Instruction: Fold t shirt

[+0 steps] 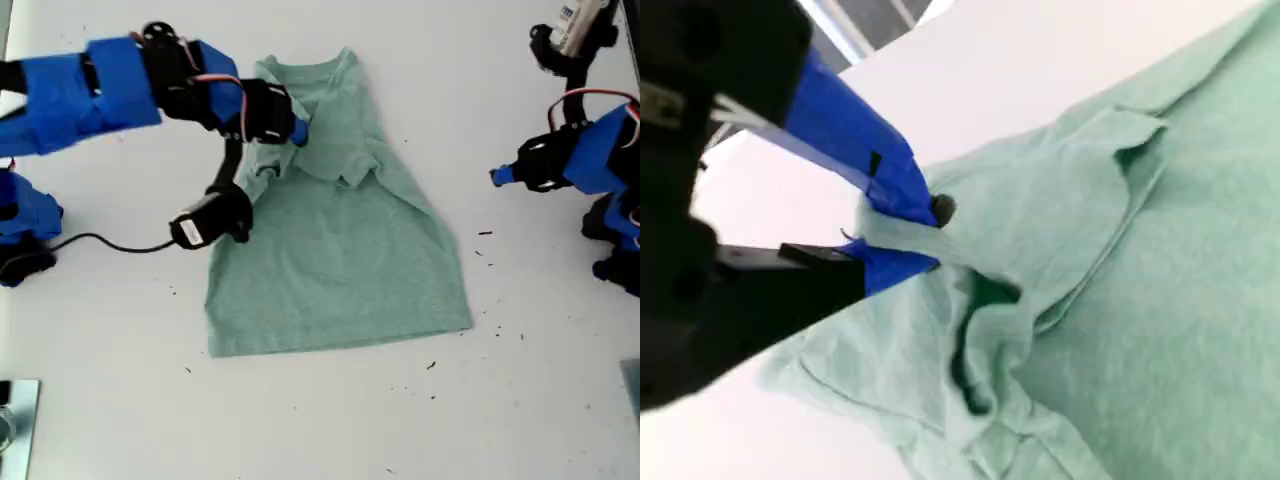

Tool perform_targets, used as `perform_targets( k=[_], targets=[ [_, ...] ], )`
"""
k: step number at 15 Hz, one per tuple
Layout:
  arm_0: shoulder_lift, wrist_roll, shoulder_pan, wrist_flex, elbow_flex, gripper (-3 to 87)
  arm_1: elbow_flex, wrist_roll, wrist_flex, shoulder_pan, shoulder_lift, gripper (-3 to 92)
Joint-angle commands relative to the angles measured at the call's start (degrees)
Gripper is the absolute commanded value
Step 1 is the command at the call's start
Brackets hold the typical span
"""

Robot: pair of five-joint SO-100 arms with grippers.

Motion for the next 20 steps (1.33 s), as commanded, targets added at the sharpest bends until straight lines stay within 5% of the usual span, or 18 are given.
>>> perform_targets(
  k=[1,2,3,4,8,9,13,18,20],
  targets=[
    [-21.88,2.46,1.58,0.62,-26.28,-0.3,-0.53,0.97,0.35,-0.7,1.58,2.5],
    [-26.19,2.81,0.62,0.35,-29.97,0.5,-0.44,1.14,0.53,-0.79,1.93,2.5],
    [-25.84,4.13,-1.14,1.85,-30.06,19.0,-0.44,1.41,0.79,-0.97,2.29,2.5],
    [-21.8,4.57,-2.81,6.86,-29.71,26.6,-0.44,1.49,0.79,-0.97,2.55,2.5],
    [9.58,5.1,-8.61,30.06,-23.64,17.6,-0.44,1.85,0.97,-0.97,2.55,2.5],
    [18.19,3.6,-8.7,29.97,-11.51,5.8,-0.44,2.02,0.97,-0.97,2.55,2.5],
    [60.47,-9.76,-0.79,7.29,55.46,-0.2,-1.32,2.72,1.67,-1.41,2.46,2.5],
    [85.43,-20.92,5.71,4.22,82.35,-0.2,-3.6,4.83,3.34,-3.87,1.32,2.5],
    [84.11,-21.27,5.98,4.39,82.09,-0.2,-24.26,7.56,13.54,-9.76,-12.3,2.5]
  ],
)
